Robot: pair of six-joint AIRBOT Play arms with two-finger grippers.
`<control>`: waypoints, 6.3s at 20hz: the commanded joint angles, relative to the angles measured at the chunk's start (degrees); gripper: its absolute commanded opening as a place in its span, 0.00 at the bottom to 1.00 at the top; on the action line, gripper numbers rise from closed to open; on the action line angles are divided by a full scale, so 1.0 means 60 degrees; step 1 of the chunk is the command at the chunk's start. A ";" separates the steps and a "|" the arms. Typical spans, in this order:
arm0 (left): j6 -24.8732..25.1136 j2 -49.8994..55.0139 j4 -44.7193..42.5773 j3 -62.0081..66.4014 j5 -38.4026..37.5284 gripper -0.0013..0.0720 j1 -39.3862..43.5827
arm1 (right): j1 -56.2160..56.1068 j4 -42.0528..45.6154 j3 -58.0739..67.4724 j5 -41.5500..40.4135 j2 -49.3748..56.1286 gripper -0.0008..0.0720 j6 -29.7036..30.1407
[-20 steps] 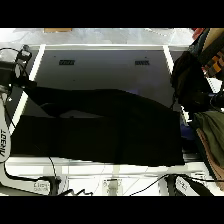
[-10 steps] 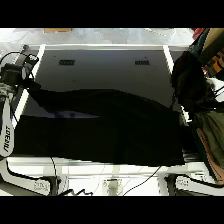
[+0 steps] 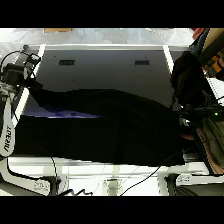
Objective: Fold the clothes and pants, and hang the long-sleeved shirts on hangers.
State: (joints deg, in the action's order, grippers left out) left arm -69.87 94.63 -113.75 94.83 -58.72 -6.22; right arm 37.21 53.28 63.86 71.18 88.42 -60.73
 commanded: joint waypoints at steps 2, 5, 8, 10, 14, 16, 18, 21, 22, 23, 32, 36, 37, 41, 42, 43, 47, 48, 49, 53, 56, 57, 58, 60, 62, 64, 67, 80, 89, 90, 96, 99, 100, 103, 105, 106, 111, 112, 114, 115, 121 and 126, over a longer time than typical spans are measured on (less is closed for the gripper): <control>0.0004 0.0015 0.0200 0.0007 0.0004 0.03 0.0007 | 0.0066 0.0481 0.0004 -0.1140 0.0076 0.66 -0.0273; 0.0000 0.0015 0.0255 0.0007 0.0000 0.03 0.0007 | -0.0372 0.0925 0.0004 -0.2036 0.0164 0.67 -0.0561; 0.0004 0.0015 0.0251 0.0007 0.0000 0.03 0.0007 | -0.0725 0.1938 0.0004 -0.1614 0.0637 0.67 -0.1264; 0.0004 0.0015 0.0251 0.0007 0.0004 0.03 0.0007 | -0.0809 0.1406 0.0004 -0.1129 0.0947 0.67 -0.1064; 0.0004 0.0015 0.0248 0.0007 0.0007 0.03 0.0007 | -0.1024 -0.0127 0.0004 -0.0867 0.1118 0.64 0.0138; 0.0004 0.0015 0.0248 0.0007 0.0007 0.03 0.0007 | -0.1206 -0.0386 0.0033 -0.0874 0.1118 0.40 0.0670; 0.0004 0.0015 0.0251 0.0007 0.0007 0.03 0.0007 | -0.1497 -0.0386 0.0033 -0.0954 0.1104 0.25 0.1144; 0.0004 0.0015 0.0251 0.0007 0.0007 0.03 0.0007 | -0.1869 -0.0393 0.0131 -0.1231 0.1096 0.04 0.1333; 0.0004 0.0015 0.0248 0.0007 0.0007 0.03 0.0007 | -0.1909 -0.0397 0.0284 -0.1224 0.1096 0.04 0.1333; 0.0004 0.0015 0.0248 0.0007 0.0007 0.03 0.0007 | -0.1923 -0.0401 0.0499 -0.1155 0.1093 0.04 0.1326; 0.0000 0.0015 0.0251 0.0007 0.0004 0.03 0.0007 | -0.1916 -0.0412 0.1814 0.1078 0.1104 0.04 0.2331; 0.0000 0.0015 0.0251 0.0007 0.0004 0.03 0.0007 | -0.1923 -0.0415 0.1814 0.1002 0.1104 0.40 0.2324; 0.0000 0.0015 0.0255 0.0007 0.0004 0.03 0.0007 | -0.1923 -0.0423 0.1814 0.0958 0.1104 0.53 0.2320; 0.0000 0.0015 0.0262 0.0007 0.0004 0.03 0.0007 | -0.1923 -0.0423 0.1814 0.0958 0.1111 0.53 0.2320; 0.0000 0.0015 0.0317 0.0007 0.0004 0.03 0.0007 | -0.1923 -0.0408 0.1814 0.0943 0.1115 0.53 0.2324; 0.0000 0.0015 0.0328 0.0004 0.0004 0.03 0.0007 | -0.1923 -0.0295 0.1814 0.0732 0.1126 0.53 0.2320; 0.0000 0.0015 0.0324 0.0004 0.0004 0.03 0.0007 | -0.1912 0.1038 0.1810 -0.0943 0.1439 0.62 0.0397; 0.0000 0.0015 0.0324 0.0004 0.0000 0.03 0.0007 | -0.1916 0.1038 0.1810 -0.0936 0.1668 0.62 0.0237; 0.0000 0.0015 0.0324 0.0004 0.0000 0.03 0.0007 | -0.1923 0.0892 0.1807 -0.0820 0.1898 0.62 0.0237; 0.0004 0.0015 0.0324 0.0004 0.0000 0.03 0.0007 | -0.1923 -0.0783 0.1810 -0.0113 0.2659 0.62 0.1173; 0.0004 0.0015 0.0321 0.0004 0.0004 0.03 0.0007 | -0.1923 -0.1552 0.1818 0.0229 0.2914 0.61 0.2084; 0.0004 0.0015 0.0321 0.0007 0.0004 0.03 0.0007 | -0.1923 -0.1661 0.1818 0.0204 0.2929 0.54 0.2324; 0.0004 0.0015 0.0321 0.0004 0.0004 0.03 0.0007 | -0.1923 -0.1814 0.1818 0.0200 0.2925 0.46 0.2608; 0.0000 0.0015 0.0321 0.0004 0.0004 0.03 0.0007 | -0.1923 -0.2393 0.1818 0.0284 0.2922 0.27 0.3151; 0.0004 0.0015 0.0321 0.0007 0.0004 0.03 0.0007 | -0.1923 -0.3009 0.1836 0.0852 0.2914 0.27 0.3646; 0.0004 0.0015 0.0321 0.0004 0.0004 0.03 0.0007 | -0.1923 -0.3202 0.1836 0.1337 0.2918 0.27 0.3646; 0.0000 0.0015 0.0324 0.0004 0.0004 0.03 0.0007 | -0.1927 -0.3169 0.1836 0.1450 0.2918 0.28 0.3643; 0.0007 -0.0015 0.0299 0.0015 0.0004 0.03 0.0022 | -0.2867 -0.3096 0.2663 -0.0474 0.2856 0.04 0.3282; -0.0550 -0.1330 -0.0758 0.0040 0.2459 0.03 0.0237 | -0.1767 -0.3013 0.3501 -0.2721 0.1745 0.04 0.2153; -0.1071 -0.1399 -0.0750 0.0022 0.2302 0.03 0.0178 | -0.1647 -0.2834 0.3501 -0.2725 0.1690 0.04 0.1974; -0.2892 -0.1413 0.0131 -0.2116 0.1887 0.03 -0.0718 | -0.1443 -0.0772 0.3501 -0.2492 0.1661 0.04 0.1009; -0.2852 -0.1395 0.0251 -0.3435 0.1851 0.03 -0.0787 | -0.1446 -0.0586 0.3501 -0.2375 0.1661 0.04 0.1013; -0.2852 -0.1355 0.0248 -0.3719 0.1851 0.03 -0.0787 | -0.1450 -0.0586 0.3501 -0.2368 0.1661 0.04 0.1013; -0.2856 -0.1169 0.0219 -0.3996 0.1745 0.03 -0.0787 | -0.1450 -0.0583 0.3501 -0.2357 0.1661 0.04 0.1013; -0.2856 -0.1107 0.0135 -0.4003 0.1734 0.03 -0.0812 | -0.1450 -0.0583 0.3501 -0.2361 0.1661 0.04 0.1013; -0.2856 -0.1075 -0.0131 -0.4003 0.1738 0.03 -0.0834 | -0.1450 -0.0583 0.3501 -0.2361 0.1661 0.04 0.1013; -0.2863 -0.1031 -0.0860 -0.4003 0.2076 0.84 -0.0885 | -0.1450 -0.0583 0.3501 -0.2368 0.1661 0.04 0.1013; -0.2867 -0.1031 -0.0871 -0.4000 0.2346 1.00 -0.0885 | -0.1450 -0.0583 0.3501 -0.2368 0.1661 0.04 0.1013; -0.2903 -0.1035 -0.0871 -0.3956 0.2543 0.99 -0.0885 | -0.1450 -0.0583 0.3501 -0.2368 0.1661 0.04 0.1013; -0.3151 -0.1038 -0.0918 -0.3942 0.2539 0.99 -0.0907 | -0.1450 -0.0583 0.3501 -0.2371 0.1661 0.04 0.1013; -0.8375 -0.1016 0.0608 -0.3942 0.1752 0.97 -0.1931 | -0.1450 -0.0579 0.3501 -0.2601 0.1661 0.04 0.1013; -0.8211 -0.0769 0.4062 -0.3942 0.2481 0.97 -0.2444 | -0.1450 -0.0579 0.3501 -0.2718 0.1661 0.04 0.1016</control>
State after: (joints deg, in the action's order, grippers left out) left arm -116.05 89.41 -100.44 71.13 -46.44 -19.44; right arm 28.47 49.82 84.79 55.40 98.41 -54.63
